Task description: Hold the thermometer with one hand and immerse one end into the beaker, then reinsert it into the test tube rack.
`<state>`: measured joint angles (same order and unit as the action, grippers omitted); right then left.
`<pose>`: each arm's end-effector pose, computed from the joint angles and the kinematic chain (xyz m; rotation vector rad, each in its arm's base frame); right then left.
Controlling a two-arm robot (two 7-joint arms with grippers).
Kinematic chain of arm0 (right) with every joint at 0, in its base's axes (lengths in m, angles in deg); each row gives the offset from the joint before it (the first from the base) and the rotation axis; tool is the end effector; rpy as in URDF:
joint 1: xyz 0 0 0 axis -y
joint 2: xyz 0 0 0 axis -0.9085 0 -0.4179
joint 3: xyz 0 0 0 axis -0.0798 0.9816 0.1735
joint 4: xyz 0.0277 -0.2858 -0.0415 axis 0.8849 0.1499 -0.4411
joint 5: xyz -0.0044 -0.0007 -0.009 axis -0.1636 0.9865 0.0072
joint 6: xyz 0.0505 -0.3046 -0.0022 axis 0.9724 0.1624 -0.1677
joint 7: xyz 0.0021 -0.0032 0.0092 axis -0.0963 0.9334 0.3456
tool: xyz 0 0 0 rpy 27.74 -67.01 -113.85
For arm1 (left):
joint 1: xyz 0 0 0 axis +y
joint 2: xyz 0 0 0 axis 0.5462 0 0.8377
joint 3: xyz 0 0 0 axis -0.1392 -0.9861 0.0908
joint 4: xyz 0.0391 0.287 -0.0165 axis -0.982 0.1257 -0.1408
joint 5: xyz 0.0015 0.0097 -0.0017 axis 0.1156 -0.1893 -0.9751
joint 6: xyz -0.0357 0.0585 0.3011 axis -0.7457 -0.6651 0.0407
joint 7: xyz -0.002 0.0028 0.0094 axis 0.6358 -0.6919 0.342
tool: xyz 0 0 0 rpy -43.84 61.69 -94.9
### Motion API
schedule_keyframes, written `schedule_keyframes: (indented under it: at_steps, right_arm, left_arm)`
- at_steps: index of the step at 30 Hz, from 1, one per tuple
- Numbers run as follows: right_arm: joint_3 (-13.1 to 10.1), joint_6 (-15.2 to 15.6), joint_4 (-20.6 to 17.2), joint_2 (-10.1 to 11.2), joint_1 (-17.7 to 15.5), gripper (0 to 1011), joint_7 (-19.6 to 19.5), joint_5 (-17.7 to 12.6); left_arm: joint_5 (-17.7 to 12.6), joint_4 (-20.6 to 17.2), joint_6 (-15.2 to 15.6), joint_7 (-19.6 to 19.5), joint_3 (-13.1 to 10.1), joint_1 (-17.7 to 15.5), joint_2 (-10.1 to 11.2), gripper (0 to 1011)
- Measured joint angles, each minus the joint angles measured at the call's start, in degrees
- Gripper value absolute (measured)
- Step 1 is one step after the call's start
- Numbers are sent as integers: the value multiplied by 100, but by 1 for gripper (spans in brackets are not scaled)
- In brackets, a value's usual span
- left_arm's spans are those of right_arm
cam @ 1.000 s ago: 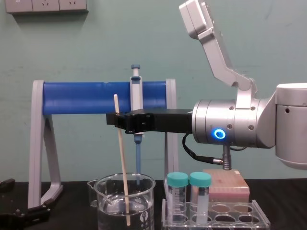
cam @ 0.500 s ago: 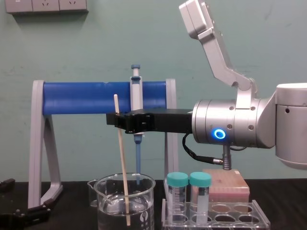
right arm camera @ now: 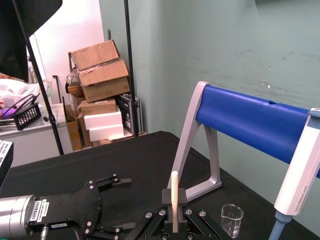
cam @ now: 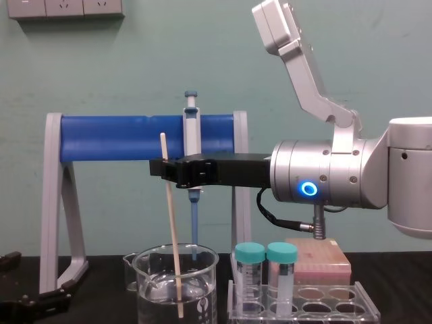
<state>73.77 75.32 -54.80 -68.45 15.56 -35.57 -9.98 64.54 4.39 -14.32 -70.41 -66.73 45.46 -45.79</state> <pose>0.4783 0.0899 -0.1928 -0.0387 -0.0334 -0.5386 0.3581 0.0826 -0.3022 0.3043 -0.2851 1.2479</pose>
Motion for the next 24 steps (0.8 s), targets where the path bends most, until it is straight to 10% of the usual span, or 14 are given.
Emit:
schedule_keyframes:
  at_steps: [24]
  right_arm:
    - [0,0,0,0,0,54,0,0]
  left_arm:
    - [0,0,0,0,0,0,0,1004]
